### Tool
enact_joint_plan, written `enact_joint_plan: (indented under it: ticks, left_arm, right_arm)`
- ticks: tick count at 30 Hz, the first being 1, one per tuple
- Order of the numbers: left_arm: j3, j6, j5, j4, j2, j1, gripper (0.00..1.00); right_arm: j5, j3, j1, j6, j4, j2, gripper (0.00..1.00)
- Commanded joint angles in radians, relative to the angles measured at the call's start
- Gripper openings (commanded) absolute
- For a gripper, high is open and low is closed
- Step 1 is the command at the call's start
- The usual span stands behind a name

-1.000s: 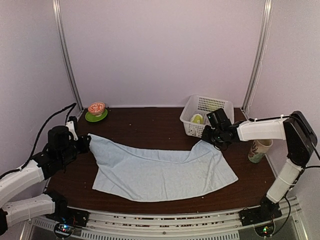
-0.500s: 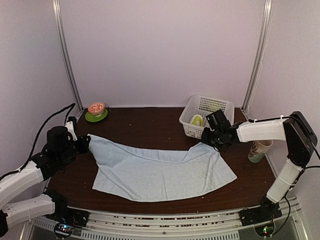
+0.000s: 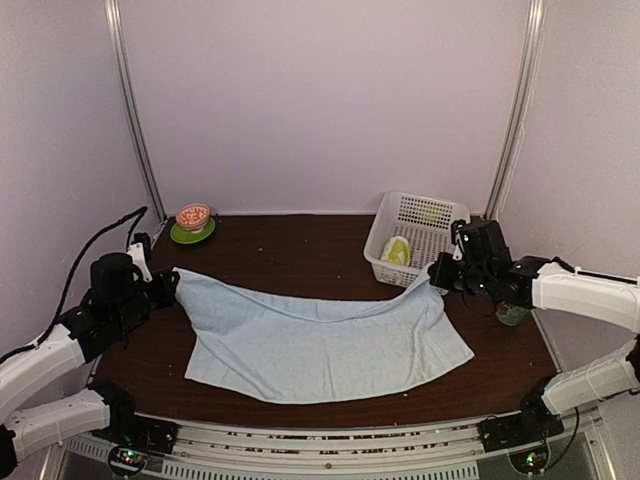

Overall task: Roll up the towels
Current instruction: Adjust the storage box at the center of the board, then fold the towel at the center of the board.

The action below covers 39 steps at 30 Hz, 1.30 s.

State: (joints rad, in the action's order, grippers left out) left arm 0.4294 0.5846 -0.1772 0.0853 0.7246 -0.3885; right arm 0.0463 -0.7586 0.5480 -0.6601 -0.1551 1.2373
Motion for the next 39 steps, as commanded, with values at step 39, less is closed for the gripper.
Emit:
enact_joint_plan:
  ticks: [39]
  left_arm:
    - [0.027, -0.078, 0.148, -0.223, 0.073, 0.006, 0.0]
  right_arm:
    - [0.222, 0.206, -0.045, -0.105, -0.165, -0.506, 0.0]
